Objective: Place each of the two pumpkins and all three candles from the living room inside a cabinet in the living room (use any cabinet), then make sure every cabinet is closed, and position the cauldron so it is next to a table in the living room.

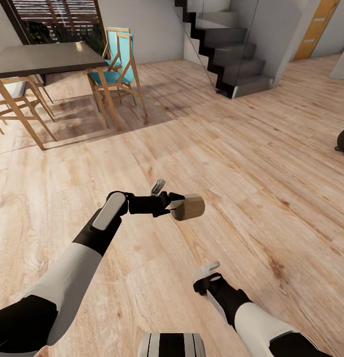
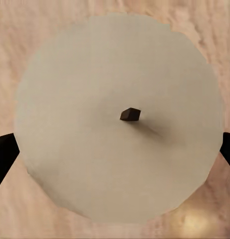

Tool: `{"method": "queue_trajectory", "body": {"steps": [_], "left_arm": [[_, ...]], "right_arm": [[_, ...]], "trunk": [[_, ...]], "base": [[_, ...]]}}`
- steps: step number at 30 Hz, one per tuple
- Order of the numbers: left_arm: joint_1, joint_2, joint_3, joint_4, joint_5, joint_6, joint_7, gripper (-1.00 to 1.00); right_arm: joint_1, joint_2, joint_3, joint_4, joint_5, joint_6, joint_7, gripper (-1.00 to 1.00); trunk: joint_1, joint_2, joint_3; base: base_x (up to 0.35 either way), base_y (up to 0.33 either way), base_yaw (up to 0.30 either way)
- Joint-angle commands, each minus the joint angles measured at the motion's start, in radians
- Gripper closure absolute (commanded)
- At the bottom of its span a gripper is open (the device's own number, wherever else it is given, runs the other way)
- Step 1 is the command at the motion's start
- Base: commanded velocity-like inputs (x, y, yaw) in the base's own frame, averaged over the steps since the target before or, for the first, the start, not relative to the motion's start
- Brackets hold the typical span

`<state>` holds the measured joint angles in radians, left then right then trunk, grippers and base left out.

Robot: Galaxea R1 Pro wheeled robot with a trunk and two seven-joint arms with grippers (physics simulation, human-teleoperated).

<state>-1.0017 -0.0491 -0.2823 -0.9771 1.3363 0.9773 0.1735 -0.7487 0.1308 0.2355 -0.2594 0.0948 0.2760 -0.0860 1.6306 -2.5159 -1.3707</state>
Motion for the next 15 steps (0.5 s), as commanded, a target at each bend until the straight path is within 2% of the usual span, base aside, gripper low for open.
{"method": "queue_trajectory", "body": {"steps": [1,9,15], "left_arm": [[0.000,0.000,0.000,0.000,0.001,0.000,0.000,1.00],[0.000,0.000,0.000,-0.001,0.001,0.000,0.000,1.00],[0.000,0.000,0.000,-0.007,0.002,0.000,0.000,1.00]], "right_arm": [[0.000,0.000,0.000,-0.008,-0.002,0.001,0.000,1.00],[0.006,-0.019,0.000,-0.124,-0.006,0.082,0.001,1.00],[0.008,-0.029,-0.002,-0.144,-0.007,0.105,0.002,1.00]], "trunk": [[0.000,0.000,0.000],[0.000,0.000,0.000],[0.000,0.000,0.000]], "base": [[0.000,0.000,0.000],[0.000,0.000,0.000],[0.000,0.000,0.000]]}}
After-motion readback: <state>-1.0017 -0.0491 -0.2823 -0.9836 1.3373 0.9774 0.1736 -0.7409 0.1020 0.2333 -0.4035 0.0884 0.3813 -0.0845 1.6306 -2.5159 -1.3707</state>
